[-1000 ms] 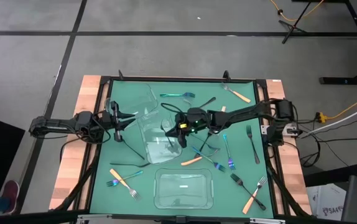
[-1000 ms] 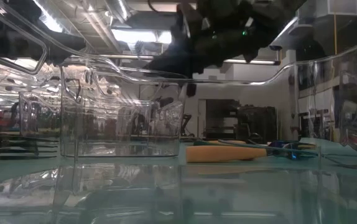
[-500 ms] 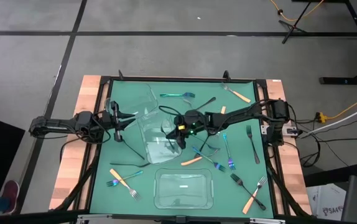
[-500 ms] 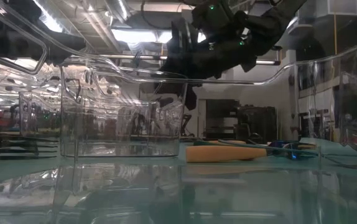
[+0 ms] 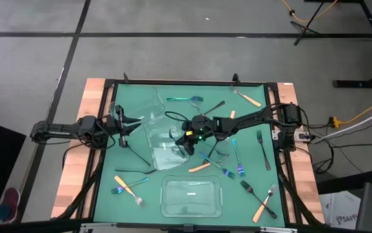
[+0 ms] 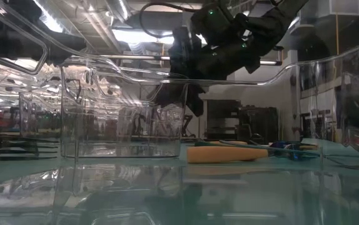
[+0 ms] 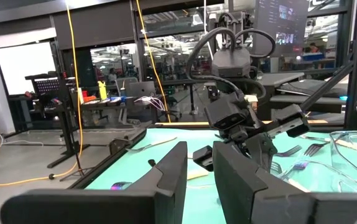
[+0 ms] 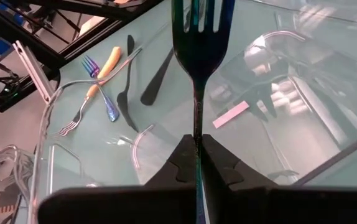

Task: Sort silverware by color (type)
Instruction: Put the blue fork into the center transparent bin, then put the black fork into the top transparent bin

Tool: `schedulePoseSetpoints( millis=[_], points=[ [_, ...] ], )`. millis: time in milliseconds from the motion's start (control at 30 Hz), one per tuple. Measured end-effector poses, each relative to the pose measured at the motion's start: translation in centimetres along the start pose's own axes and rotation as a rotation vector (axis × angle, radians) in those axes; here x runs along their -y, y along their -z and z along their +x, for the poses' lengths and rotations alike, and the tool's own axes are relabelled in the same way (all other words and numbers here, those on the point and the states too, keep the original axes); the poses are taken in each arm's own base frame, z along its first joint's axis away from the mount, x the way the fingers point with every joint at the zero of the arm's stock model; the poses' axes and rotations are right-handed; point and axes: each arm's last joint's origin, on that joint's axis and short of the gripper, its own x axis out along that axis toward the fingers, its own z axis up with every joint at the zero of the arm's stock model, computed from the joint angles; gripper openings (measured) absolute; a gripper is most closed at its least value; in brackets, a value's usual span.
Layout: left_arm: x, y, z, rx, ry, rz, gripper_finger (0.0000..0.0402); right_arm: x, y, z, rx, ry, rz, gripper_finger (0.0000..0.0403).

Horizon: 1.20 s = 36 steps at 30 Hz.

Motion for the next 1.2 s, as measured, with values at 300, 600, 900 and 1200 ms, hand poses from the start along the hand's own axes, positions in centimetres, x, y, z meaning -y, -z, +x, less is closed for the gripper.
schedulePoseSetpoints(
  millis=[300, 600, 900, 1200],
  points=[
    [0.00, 0.00, 0.00, 0.000, 0.000, 0.000, 0.0071, 0.02, -0.01, 0.00, 0.003, 0.007, 0.000, 0.0001],
    [0.00, -0.01, 0.00, 0.000, 0.000, 0.000, 0.0071, 0.02, -0.03, -0.02, 0.005, 0.007, 0.000, 0.0044],
    [0.00, -0.01, 0.00, 0.000, 0.000, 0.000, 0.0071, 0.00, -0.07, -0.04, 0.007, 0.008, -0.001, 0.0064],
    [0.03, -0.01, 0.00, 0.001, 0.012, -0.032, 0.0071, -0.24, -0.37, -0.17, 0.027, -0.017, -0.022, 0.0064]
  ],
)
